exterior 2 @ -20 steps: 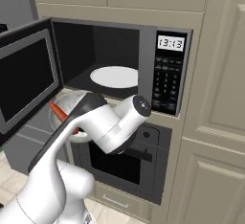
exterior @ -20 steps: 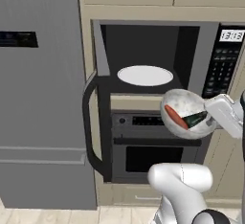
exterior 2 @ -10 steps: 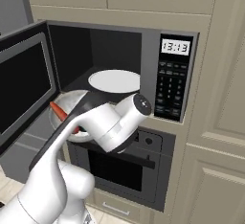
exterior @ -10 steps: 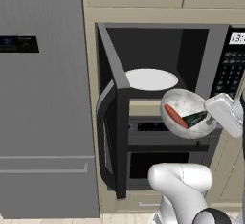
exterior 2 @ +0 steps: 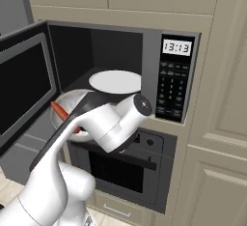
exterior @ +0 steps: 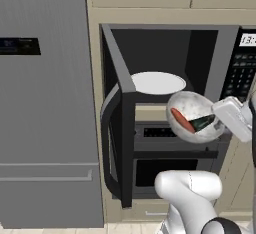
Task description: Place the bowl containing the eggplant and carrot in the microwave. Close the microwave door and press the start button to microwave the meal.
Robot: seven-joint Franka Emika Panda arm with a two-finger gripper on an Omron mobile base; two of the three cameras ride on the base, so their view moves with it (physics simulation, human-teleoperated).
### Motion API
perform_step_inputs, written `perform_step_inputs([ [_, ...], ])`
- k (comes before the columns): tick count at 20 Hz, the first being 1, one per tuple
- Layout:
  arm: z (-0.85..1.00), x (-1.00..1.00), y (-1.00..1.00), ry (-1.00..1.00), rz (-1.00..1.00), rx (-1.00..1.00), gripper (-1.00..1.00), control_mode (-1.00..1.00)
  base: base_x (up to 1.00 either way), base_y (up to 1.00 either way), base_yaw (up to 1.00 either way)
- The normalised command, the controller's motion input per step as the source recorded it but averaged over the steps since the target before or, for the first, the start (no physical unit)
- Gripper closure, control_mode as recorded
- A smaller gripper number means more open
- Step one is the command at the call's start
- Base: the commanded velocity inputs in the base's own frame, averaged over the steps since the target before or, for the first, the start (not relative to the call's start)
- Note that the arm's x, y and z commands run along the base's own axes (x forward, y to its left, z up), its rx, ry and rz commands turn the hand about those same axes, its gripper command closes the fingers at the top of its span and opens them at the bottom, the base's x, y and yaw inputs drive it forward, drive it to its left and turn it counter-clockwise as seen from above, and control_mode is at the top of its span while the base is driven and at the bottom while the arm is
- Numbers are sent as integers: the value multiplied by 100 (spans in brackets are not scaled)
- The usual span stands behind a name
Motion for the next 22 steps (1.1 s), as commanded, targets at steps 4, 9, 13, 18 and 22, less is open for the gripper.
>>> perform_step_inputs([
  [4, 13, 61, 1, -1, -13, 0, 100, -100, 0, 0, 0],
  [9, 5, 70, 20, 6, -22, -1, 100, -100, 0, 0, 0],
  [13, 26, 62, 12, 12, -20, -8, 100, -100, 0, 0, 0],
  [18, 14, 68, 13, 13, -20, -11, 100, -100, 0, 0, 0],
  [22, 0, 71, 3, 11, -18, -2, 100, -100, 0, 0, 0],
])
